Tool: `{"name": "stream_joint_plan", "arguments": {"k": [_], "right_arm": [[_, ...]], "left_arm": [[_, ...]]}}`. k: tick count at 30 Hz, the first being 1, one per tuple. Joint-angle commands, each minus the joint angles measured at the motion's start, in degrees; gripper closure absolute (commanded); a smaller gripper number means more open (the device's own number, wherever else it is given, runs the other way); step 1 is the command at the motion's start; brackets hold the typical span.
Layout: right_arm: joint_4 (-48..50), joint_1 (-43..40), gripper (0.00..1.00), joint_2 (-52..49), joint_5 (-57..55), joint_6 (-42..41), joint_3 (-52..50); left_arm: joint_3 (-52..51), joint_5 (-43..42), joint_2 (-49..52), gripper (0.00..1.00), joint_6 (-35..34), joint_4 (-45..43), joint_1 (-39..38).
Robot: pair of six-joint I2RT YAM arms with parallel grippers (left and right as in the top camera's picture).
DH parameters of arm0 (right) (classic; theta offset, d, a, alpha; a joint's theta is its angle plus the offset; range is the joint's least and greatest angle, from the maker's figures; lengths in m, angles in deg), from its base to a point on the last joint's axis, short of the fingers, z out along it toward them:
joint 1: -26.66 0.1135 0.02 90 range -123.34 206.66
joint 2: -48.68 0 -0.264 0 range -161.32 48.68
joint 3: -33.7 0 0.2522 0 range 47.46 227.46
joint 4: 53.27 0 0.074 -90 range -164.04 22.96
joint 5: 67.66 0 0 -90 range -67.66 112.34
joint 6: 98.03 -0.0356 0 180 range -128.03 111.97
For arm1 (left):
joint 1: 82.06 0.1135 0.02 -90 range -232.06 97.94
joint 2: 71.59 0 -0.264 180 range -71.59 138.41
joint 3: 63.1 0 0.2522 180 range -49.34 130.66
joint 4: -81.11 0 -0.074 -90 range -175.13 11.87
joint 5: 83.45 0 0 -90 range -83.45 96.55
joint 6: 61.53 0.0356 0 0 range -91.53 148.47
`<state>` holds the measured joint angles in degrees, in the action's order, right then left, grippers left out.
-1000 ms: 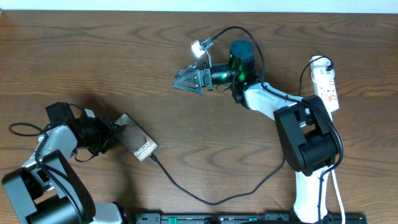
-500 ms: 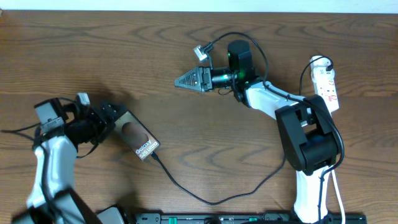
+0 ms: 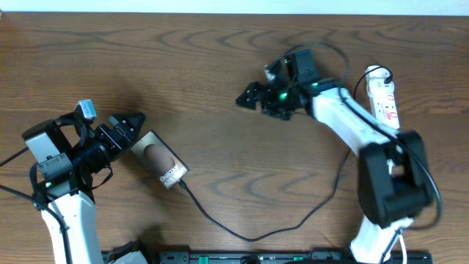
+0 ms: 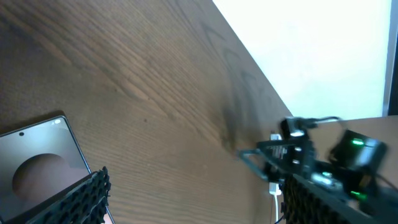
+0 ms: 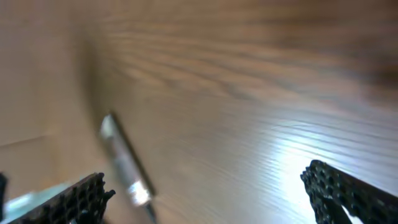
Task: Plug charger to phone and switch on socket
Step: 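Move the right gripper over to the white power strip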
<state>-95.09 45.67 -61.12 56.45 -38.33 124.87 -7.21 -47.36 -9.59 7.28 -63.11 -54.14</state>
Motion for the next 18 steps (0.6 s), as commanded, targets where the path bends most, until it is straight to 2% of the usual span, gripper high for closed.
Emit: {"name": "stream_joint_plan", "arguments": {"k": [1, 7, 11, 13, 18], "right_arm": [[-6.69, -1.33, 0.01, 8.5, -19.26, 5.14, 3.67], [-11.69, -5.4, 0.01, 19.34, -30.91, 5.07, 3.93], [-13.53, -12.66, 0.01, 23.39, -30.71, 5.14, 3.93], [-14.49, -18.51, 0.01, 24.09, -27.85, 6.84, 4.0], [-15.02, -34.42, 0.01, 22.99, -9.31, 13.38, 4.24]], "left_arm": [[0.22, -0.98, -0.37, 0.14, -0.52, -0.31, 0.02], [0.22, -0.9, -0.37, 0.14, -0.5, -0.76, 0.02], [0.22, -0.9, -0.31, 0.14, -0.5, -1.03, 0.02], [0.22, -0.87, -0.28, 0.14, -0.5, -1.4, 0.02], [0.22, -0.22, -0.28, 0.14, -0.48, -1.62, 0.02]]}}
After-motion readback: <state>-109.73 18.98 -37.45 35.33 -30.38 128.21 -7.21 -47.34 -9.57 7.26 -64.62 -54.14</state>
